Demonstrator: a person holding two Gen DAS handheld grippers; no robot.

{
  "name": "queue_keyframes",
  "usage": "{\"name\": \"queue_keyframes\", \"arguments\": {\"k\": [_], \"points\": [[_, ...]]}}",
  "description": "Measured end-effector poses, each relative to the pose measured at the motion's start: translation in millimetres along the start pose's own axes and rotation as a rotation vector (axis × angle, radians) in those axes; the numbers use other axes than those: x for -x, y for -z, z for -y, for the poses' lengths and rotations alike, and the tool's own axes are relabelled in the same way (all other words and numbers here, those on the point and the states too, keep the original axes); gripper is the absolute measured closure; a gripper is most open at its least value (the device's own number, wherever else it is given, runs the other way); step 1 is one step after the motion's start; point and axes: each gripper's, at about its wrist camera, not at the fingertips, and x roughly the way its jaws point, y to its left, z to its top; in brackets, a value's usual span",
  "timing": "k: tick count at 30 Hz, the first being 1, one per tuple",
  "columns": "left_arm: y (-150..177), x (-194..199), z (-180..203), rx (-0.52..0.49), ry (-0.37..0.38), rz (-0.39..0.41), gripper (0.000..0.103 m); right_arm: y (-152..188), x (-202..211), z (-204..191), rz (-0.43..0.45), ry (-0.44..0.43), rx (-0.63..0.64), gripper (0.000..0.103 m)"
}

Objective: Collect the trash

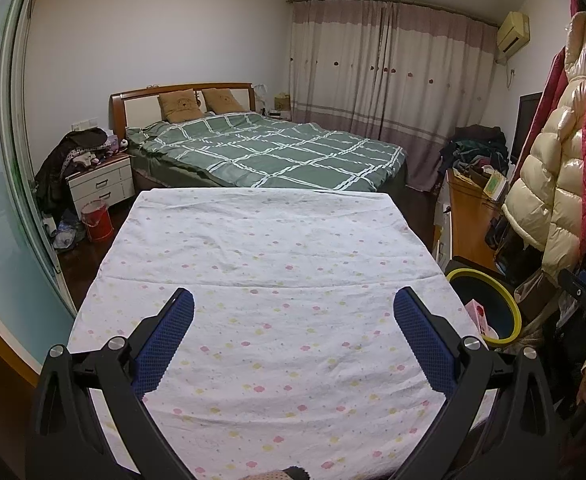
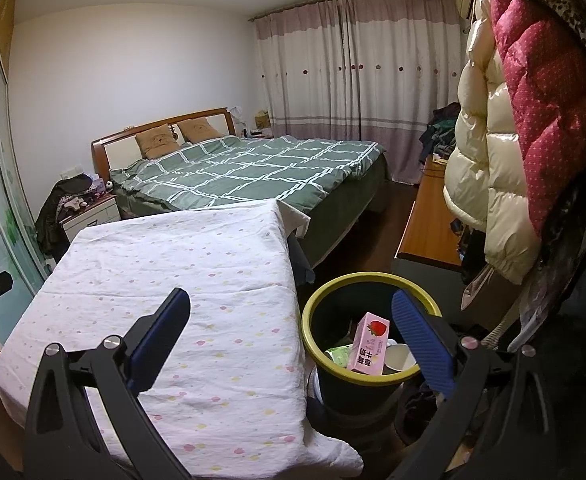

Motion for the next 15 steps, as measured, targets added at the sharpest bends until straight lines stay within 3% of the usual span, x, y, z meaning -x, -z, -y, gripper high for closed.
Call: {"name": "queue_keyframes", "arguments": {"k": [15], "points": [[4.1, -6.2, -2.2, 0.000, 0.002, -0.013, 0.005, 0.9, -1.4, 0.2, -0.004, -0.001, -0.003, 0.007]]}}
